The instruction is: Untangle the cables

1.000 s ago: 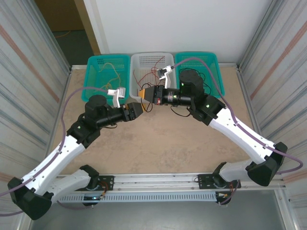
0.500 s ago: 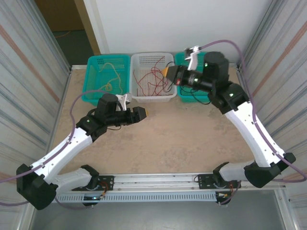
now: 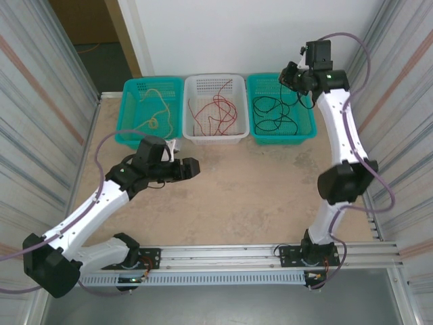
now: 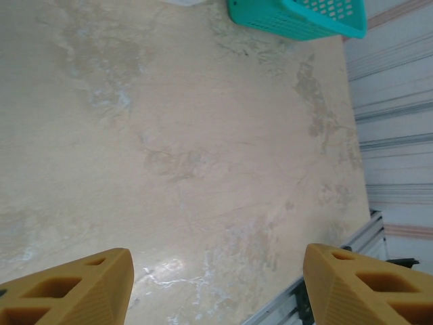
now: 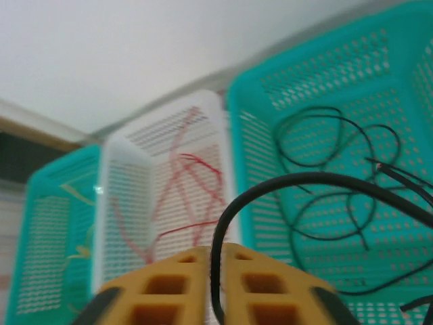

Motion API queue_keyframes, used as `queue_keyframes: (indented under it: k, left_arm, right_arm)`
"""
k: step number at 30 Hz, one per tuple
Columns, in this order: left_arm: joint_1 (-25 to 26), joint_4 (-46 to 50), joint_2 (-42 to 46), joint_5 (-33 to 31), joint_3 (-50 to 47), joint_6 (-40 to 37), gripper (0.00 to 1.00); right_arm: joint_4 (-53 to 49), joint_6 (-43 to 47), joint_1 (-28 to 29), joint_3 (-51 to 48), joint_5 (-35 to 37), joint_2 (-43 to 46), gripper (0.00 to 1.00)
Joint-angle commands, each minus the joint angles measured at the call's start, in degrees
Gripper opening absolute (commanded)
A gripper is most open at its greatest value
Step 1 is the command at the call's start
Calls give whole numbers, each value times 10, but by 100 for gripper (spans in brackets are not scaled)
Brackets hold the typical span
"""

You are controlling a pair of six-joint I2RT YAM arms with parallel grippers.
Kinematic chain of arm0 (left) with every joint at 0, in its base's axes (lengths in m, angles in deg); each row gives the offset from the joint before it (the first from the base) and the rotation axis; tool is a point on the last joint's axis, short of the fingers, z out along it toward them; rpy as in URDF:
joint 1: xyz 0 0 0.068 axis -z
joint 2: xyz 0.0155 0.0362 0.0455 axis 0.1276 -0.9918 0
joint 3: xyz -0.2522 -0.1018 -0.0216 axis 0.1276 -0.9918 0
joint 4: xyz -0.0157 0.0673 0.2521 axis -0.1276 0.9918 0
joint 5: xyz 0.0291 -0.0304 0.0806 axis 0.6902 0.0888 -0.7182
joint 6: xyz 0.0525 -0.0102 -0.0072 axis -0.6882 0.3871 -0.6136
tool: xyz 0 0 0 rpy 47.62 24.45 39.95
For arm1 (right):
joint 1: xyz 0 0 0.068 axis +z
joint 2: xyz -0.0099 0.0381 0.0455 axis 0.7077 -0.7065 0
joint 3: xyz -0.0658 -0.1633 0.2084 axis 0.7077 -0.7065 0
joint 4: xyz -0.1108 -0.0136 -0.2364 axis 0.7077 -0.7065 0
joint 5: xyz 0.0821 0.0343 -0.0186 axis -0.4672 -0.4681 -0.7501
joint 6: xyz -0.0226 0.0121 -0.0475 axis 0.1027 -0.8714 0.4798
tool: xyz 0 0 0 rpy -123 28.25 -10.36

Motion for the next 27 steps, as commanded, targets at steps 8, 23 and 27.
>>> queue_keyframes:
  k: [8, 23, 27]
  left_arm:
    - [-23, 37, 41, -92, 40, -75, 84]
    - [-84, -238, 116, -619, -180, -331, 99]
    - [-195, -295, 75, -582, -228, -255, 99]
  right_arm:
    - [-75, 66, -8, 26, 51, -2, 61]
    - [414, 26, 87, -701, 223, 528, 99]
    - [485, 39, 63, -855, 336, 588, 100]
